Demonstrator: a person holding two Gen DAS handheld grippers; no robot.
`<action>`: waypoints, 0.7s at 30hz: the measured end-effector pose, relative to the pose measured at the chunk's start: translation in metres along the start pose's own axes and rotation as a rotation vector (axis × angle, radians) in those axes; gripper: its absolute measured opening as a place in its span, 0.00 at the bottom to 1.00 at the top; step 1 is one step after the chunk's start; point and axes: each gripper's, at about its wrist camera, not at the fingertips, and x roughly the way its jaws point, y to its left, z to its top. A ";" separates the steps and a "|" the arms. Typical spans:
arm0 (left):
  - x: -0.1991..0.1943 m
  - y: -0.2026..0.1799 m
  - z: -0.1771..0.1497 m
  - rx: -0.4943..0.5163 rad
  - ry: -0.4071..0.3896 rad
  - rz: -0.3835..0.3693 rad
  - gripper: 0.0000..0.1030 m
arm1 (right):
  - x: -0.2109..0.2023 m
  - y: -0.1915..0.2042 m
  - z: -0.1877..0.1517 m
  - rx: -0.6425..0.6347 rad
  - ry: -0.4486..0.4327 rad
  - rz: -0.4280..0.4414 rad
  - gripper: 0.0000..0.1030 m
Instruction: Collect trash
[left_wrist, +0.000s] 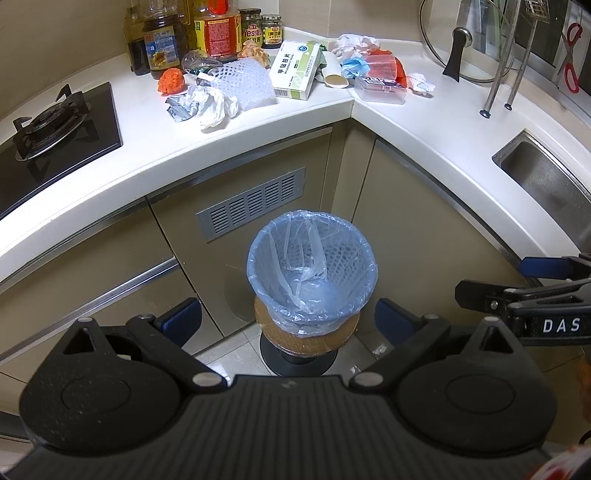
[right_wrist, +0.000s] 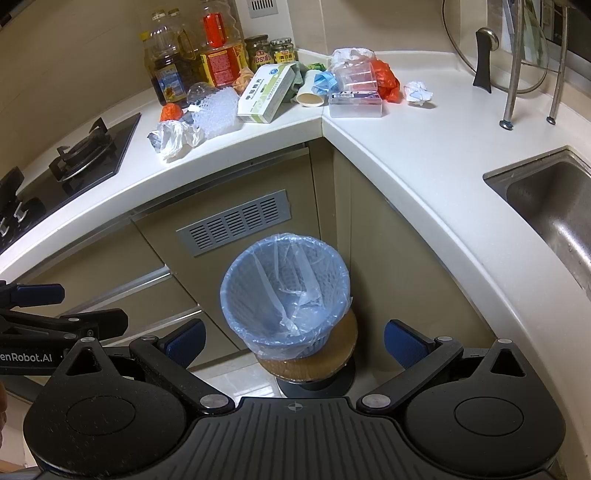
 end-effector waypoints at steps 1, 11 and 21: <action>0.000 0.000 0.000 0.000 0.000 0.000 0.97 | 0.000 0.000 0.000 0.000 0.000 -0.001 1.00; 0.000 0.000 0.000 0.000 0.000 0.000 0.97 | 0.000 0.000 0.000 0.001 -0.001 -0.001 1.00; 0.000 0.000 0.000 -0.001 -0.001 0.000 0.97 | -0.001 -0.004 0.005 0.001 0.000 0.000 1.00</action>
